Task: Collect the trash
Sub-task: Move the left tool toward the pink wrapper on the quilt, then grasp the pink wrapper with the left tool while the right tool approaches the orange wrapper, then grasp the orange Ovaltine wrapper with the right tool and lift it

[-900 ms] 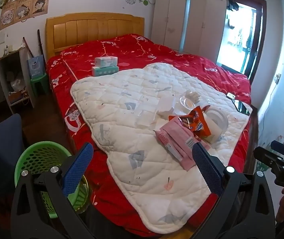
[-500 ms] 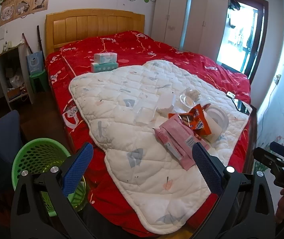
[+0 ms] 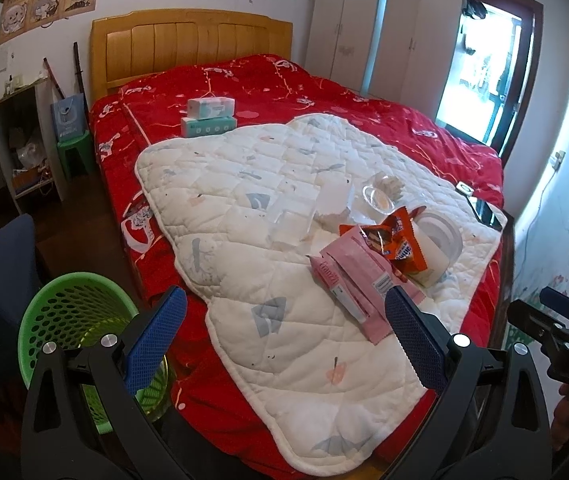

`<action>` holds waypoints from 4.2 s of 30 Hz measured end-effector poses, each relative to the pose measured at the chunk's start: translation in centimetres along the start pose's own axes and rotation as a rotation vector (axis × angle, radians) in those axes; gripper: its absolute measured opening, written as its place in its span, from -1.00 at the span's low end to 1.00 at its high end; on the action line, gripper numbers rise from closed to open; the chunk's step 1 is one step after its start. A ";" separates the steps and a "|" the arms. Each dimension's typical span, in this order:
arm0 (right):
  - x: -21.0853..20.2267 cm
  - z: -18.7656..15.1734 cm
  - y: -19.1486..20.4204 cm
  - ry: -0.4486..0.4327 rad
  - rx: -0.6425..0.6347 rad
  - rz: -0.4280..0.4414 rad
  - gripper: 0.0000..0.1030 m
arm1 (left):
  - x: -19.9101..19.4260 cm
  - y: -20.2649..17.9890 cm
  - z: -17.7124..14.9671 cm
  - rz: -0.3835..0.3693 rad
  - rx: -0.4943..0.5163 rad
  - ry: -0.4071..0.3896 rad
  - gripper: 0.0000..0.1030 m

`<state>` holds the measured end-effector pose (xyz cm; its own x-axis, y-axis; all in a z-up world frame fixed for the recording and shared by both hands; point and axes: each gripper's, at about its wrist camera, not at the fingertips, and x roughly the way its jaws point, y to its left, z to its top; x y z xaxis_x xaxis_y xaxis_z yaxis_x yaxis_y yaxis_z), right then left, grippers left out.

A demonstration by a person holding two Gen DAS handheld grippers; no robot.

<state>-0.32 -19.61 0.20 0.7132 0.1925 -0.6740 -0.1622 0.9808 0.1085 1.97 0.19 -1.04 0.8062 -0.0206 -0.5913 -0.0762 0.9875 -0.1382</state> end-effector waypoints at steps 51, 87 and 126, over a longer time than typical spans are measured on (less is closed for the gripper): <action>6.2 1.9 -4.0 0.077 -0.049 0.008 0.87 | 18.3 -3.7 1.5 -0.255 -0.439 0.497 0.86; 8.0 4.2 -1.1 0.086 -0.141 0.107 0.66 | 13.7 1.2 1.7 -0.337 -0.424 0.407 -0.33; 16.4 5.7 6.5 0.212 -0.641 0.041 -0.20 | 8.8 12.5 0.1 -0.211 -0.527 0.327 -0.33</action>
<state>14.26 -9.90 -5.99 0.5594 0.1543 -0.8144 -0.6050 0.7476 -0.2740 8.14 12.40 -7.91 0.6218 -0.3339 -0.7084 -0.2802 0.7498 -0.5994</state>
